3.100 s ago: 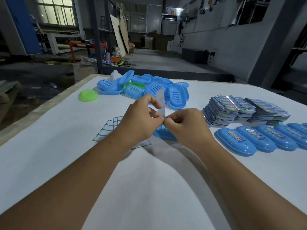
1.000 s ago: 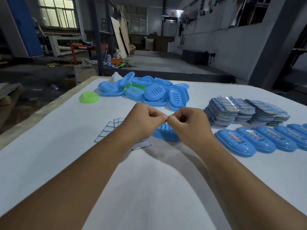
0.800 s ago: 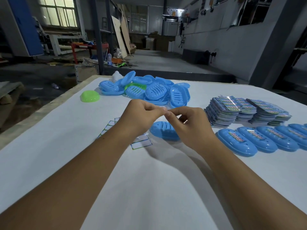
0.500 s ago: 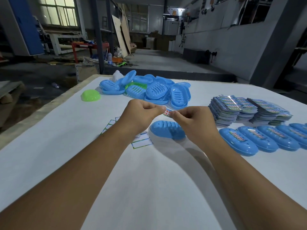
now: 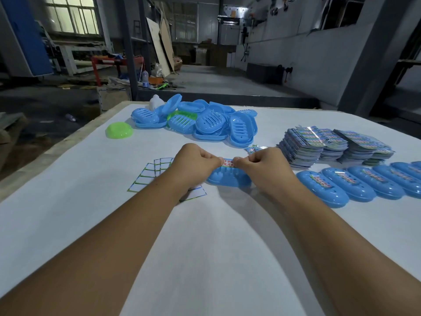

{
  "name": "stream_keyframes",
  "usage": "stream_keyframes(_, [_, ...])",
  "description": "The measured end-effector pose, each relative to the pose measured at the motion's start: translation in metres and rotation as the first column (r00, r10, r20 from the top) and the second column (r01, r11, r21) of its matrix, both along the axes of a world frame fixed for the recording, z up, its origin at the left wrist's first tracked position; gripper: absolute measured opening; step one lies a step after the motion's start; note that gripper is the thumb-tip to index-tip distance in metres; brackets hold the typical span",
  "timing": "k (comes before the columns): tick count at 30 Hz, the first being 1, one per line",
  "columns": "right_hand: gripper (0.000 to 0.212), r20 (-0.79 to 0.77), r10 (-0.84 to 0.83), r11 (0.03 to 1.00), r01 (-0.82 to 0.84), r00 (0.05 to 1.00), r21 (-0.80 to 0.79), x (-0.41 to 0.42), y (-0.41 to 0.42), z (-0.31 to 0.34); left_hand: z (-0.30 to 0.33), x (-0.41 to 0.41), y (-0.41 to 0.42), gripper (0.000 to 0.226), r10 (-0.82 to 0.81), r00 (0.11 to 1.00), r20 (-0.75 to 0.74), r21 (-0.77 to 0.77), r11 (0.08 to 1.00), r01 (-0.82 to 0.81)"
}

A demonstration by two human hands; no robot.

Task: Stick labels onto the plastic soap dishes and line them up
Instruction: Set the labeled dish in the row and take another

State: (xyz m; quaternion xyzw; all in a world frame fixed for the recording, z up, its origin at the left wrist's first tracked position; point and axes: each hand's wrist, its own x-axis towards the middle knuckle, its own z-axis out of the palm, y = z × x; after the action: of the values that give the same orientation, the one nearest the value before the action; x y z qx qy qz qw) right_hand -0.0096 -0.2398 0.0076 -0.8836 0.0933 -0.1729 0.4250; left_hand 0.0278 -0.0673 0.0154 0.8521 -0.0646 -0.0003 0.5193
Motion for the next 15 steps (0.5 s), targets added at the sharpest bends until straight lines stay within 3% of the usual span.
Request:
stream_keyframes(6, [0.036,-0.048,-0.018,0.991,0.011,0.999,-0.132,0.0024,0.0002,-0.0024,-0.0047,0.0059,-0.0023,0.02,0.001,1.0,0.015,0.166,0.986,-0.003])
stream_keyframes(15, [0.032,-0.06,-0.045,0.982,0.033,0.997,-0.188,0.0015,0.0028,0.0003,-0.0031,0.0039,-0.0025,0.021,-0.021,0.999,0.038,0.24,0.971,0.011])
